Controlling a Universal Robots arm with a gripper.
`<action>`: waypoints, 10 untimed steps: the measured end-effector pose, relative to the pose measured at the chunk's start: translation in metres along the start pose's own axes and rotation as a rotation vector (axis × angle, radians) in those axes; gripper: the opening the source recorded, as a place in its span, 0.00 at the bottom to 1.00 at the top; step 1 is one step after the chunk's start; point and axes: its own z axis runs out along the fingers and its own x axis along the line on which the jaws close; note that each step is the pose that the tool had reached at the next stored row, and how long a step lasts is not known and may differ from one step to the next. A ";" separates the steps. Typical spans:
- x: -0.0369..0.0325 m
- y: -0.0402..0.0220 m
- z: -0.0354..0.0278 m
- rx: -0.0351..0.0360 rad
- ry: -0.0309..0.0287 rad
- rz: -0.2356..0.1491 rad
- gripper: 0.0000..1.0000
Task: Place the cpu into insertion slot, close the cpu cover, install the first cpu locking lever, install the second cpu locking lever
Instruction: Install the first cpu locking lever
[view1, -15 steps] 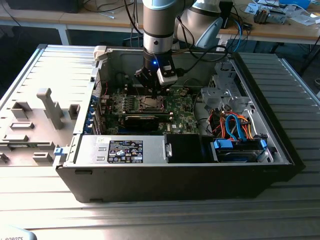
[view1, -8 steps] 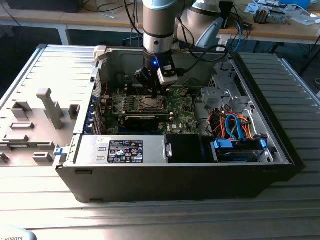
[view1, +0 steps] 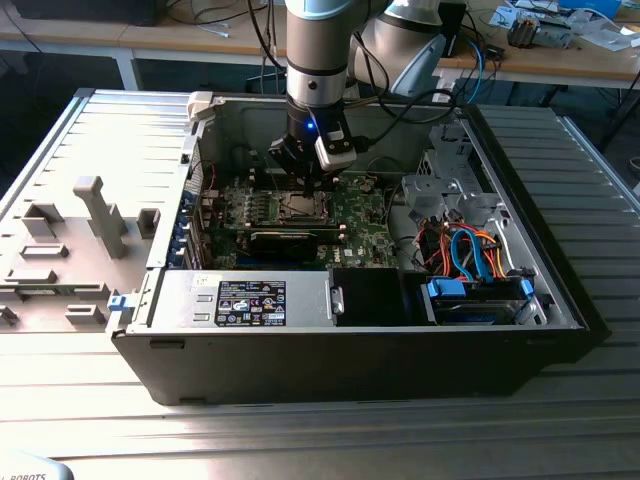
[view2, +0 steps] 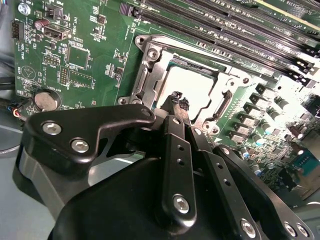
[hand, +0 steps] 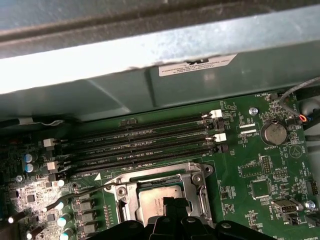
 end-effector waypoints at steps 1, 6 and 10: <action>0.0000 0.0000 0.0000 -0.0001 0.0001 -0.002 0.11; 0.0000 0.0000 0.0000 -0.0001 0.0002 -0.010 0.11; 0.0000 0.0000 0.0000 -0.0001 0.0004 -0.017 0.11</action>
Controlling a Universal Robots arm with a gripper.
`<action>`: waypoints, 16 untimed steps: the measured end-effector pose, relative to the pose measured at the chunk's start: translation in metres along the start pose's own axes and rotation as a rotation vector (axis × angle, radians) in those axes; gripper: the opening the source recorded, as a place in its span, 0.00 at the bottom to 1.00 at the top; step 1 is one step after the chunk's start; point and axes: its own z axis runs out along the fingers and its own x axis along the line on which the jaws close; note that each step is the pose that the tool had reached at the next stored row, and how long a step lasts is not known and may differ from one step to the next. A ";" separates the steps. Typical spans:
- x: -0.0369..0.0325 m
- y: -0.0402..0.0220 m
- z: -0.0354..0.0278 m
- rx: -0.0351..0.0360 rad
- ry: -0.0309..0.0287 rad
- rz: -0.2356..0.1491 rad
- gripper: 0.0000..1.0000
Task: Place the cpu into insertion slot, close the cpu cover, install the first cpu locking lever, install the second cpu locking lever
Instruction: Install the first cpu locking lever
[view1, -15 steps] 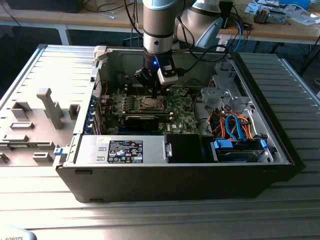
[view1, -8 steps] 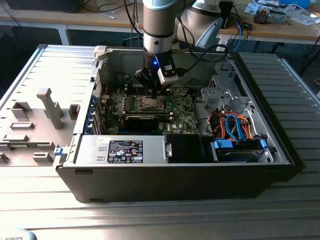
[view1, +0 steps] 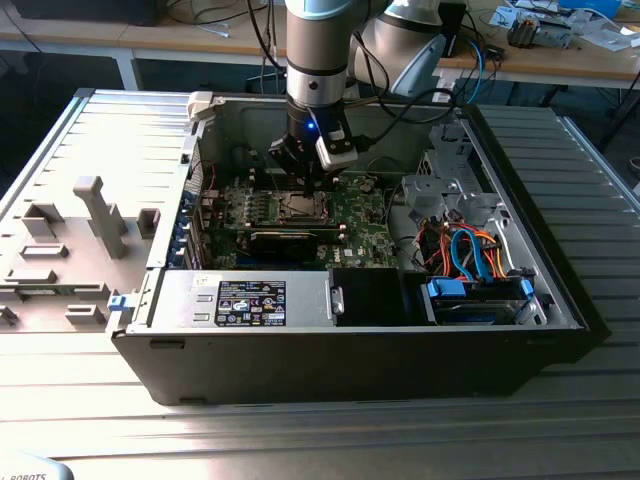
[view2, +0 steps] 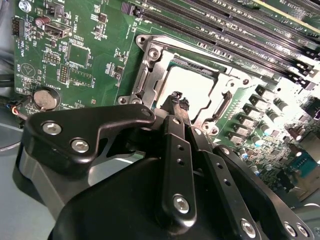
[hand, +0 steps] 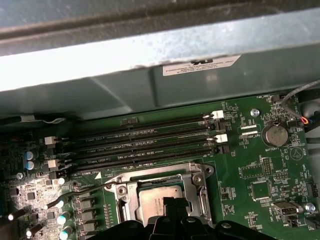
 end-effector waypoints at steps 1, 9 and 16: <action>0.0000 0.0000 0.0000 0.0000 0.0000 -0.001 0.11; 0.0000 0.0000 0.0000 -0.0001 0.0004 -0.021 0.11; 0.0000 0.0000 0.0000 -0.0002 0.0008 -0.043 0.11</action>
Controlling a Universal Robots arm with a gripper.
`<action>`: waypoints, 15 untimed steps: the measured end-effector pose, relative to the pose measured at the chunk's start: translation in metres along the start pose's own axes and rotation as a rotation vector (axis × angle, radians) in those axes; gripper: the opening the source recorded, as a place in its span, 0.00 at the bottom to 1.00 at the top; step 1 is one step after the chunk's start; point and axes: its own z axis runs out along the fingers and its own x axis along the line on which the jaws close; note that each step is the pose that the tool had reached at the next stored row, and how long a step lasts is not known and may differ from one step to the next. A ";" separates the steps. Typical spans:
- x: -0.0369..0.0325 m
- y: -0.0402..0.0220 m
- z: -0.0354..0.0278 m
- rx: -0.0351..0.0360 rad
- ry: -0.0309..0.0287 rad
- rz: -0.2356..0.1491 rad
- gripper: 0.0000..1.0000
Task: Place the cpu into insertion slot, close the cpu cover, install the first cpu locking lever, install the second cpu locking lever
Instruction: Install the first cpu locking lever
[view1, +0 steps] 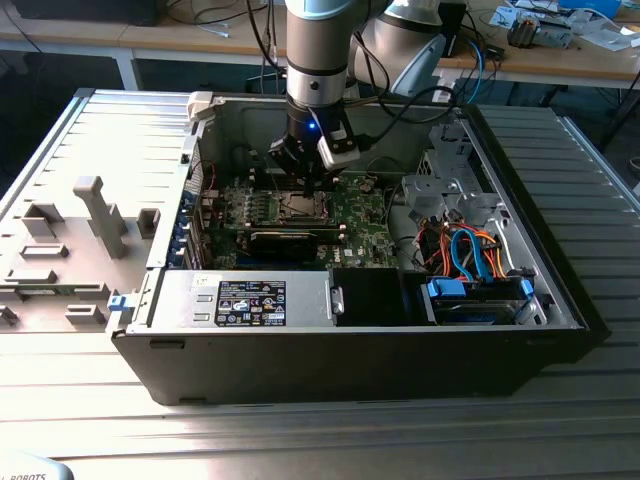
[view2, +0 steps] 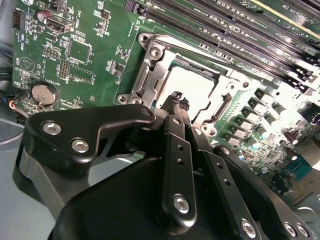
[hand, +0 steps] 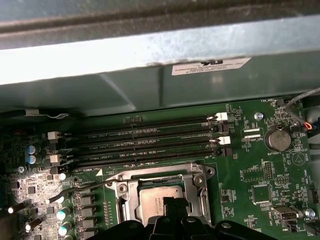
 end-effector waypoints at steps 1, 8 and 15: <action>0.0000 0.0000 0.0000 0.0000 0.0000 -0.002 0.11; 0.0000 0.0000 0.0000 -0.0002 0.0004 -0.021 0.11; 0.0000 0.0000 0.0000 -0.0002 0.0007 -0.038 0.11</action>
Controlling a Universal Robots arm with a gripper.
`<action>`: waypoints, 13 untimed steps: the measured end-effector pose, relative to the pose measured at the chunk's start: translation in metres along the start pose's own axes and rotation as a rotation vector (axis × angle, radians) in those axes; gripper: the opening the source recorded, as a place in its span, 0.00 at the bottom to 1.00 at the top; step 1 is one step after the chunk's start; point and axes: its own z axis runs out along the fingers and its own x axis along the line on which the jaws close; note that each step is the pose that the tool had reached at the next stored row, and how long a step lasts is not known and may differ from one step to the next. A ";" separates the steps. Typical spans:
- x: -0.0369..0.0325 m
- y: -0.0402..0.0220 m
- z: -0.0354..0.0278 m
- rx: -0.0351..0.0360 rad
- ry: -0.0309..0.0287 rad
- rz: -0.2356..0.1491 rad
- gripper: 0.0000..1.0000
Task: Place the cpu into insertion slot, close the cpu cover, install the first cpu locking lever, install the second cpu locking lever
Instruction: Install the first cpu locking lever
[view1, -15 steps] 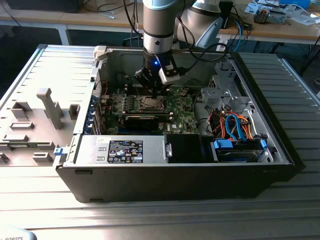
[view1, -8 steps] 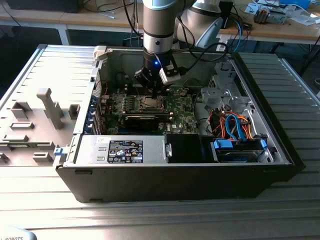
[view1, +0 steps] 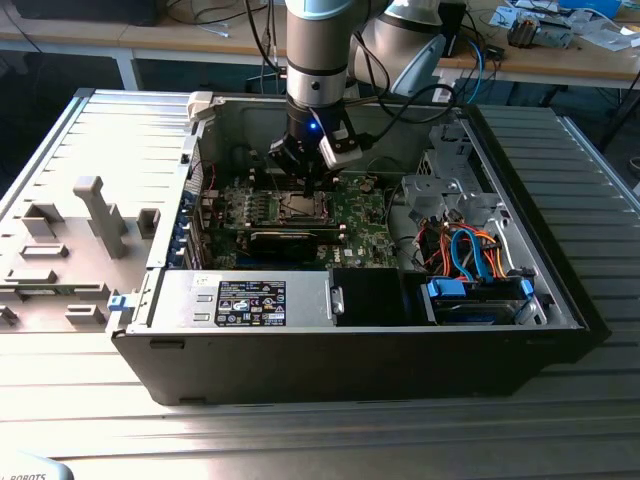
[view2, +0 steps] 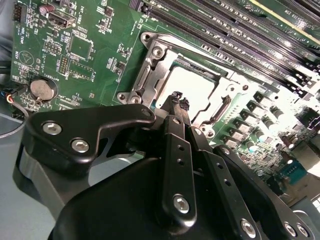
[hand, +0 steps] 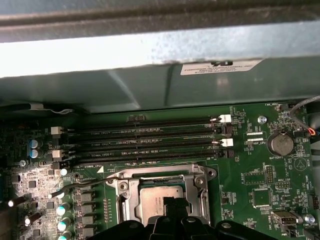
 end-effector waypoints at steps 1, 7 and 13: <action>0.0000 0.0000 0.0000 0.0000 0.0001 -0.002 0.11; 0.0000 0.0000 0.0000 -0.0001 0.0002 -0.010 0.11; 0.0000 0.0000 0.0000 -0.0001 0.0004 -0.017 0.11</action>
